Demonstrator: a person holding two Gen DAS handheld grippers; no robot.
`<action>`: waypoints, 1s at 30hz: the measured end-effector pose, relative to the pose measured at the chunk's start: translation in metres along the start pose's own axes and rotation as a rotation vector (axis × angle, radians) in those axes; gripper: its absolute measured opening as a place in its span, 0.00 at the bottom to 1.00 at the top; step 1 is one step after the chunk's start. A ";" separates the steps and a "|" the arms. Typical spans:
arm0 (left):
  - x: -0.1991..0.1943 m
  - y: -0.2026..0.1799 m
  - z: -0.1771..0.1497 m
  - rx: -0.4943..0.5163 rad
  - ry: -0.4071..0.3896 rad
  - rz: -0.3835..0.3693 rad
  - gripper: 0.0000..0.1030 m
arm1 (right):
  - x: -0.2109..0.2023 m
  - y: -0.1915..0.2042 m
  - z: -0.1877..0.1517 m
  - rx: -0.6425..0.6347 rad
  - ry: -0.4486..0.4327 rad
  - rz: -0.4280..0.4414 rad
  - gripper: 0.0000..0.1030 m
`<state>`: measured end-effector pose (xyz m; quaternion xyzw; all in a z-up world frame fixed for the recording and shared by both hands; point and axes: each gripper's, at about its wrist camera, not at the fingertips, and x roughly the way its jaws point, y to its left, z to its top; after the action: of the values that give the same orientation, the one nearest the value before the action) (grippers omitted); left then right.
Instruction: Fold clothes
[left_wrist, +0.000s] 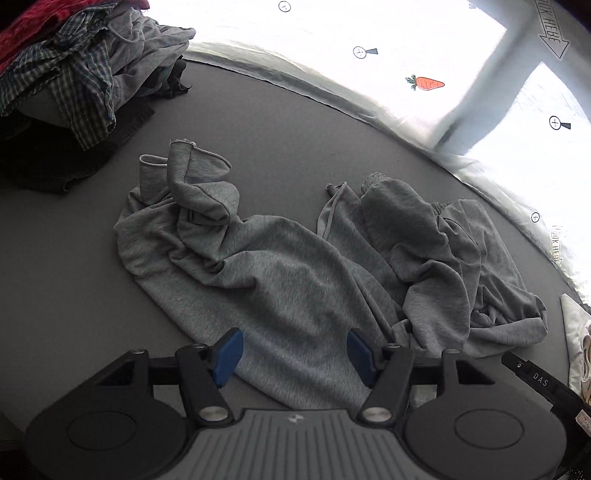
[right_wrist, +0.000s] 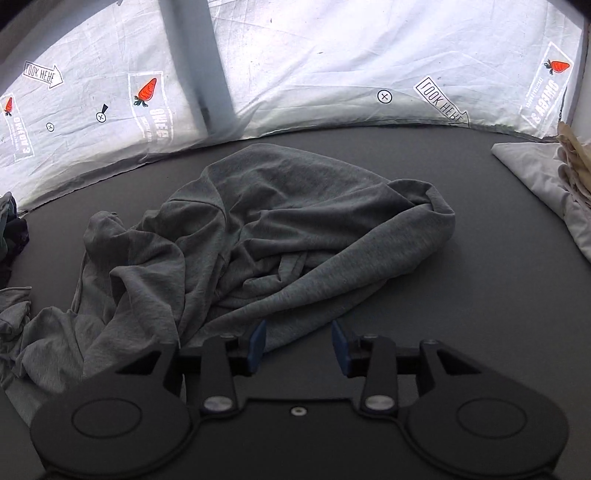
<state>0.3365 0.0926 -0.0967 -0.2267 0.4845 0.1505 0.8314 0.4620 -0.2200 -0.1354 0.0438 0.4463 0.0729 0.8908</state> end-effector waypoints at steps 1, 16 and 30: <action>0.000 0.008 0.002 -0.008 0.005 0.006 0.62 | 0.003 0.010 -0.006 -0.007 0.019 0.020 0.40; 0.061 0.099 -0.027 0.145 0.136 0.089 0.77 | 0.006 0.101 -0.087 -0.074 0.184 0.020 0.68; 0.072 0.120 -0.036 0.107 0.176 0.098 0.91 | -0.021 0.084 -0.091 -0.043 0.006 -0.075 0.03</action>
<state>0.2887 0.1777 -0.2029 -0.1702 0.5736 0.1443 0.7882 0.3688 -0.1396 -0.1610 0.0077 0.4488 0.0491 0.8922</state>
